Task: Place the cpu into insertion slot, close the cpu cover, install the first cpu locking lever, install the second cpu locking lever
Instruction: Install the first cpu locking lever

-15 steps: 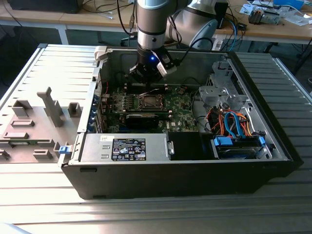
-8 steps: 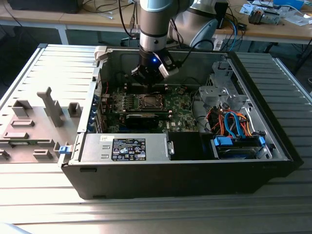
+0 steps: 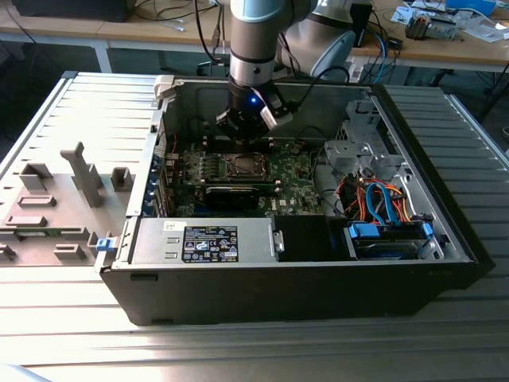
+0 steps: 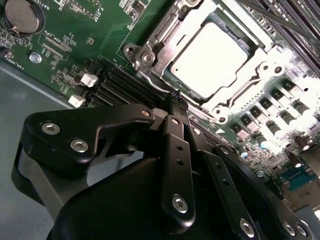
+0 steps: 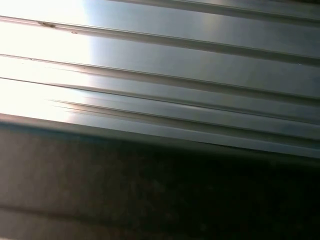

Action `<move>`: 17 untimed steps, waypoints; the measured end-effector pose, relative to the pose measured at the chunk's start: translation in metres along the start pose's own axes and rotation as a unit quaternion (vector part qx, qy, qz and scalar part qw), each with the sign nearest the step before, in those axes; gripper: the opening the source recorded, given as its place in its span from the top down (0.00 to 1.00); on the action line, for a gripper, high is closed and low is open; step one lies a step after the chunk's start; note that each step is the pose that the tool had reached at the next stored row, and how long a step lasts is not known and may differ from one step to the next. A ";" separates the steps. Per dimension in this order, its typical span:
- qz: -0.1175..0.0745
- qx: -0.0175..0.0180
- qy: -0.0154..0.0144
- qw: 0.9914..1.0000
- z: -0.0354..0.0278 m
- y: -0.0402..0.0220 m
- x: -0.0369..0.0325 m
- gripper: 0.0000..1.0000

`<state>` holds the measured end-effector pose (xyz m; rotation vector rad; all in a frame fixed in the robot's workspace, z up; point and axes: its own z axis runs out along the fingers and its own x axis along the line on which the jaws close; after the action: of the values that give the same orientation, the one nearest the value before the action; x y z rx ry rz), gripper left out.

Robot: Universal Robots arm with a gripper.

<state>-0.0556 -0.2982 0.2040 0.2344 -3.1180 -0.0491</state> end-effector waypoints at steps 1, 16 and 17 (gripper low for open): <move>0.000 0.000 0.000 1.000 0.0006 -0.0002 -0.0010 0.89; 0.000 0.000 0.000 1.000 0.0054 -0.0018 -0.0123 0.89; 0.000 0.000 0.000 1.000 0.0057 -0.0018 -0.0128 0.89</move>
<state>-0.0428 -0.2979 0.1981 0.2343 -3.1174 -0.0489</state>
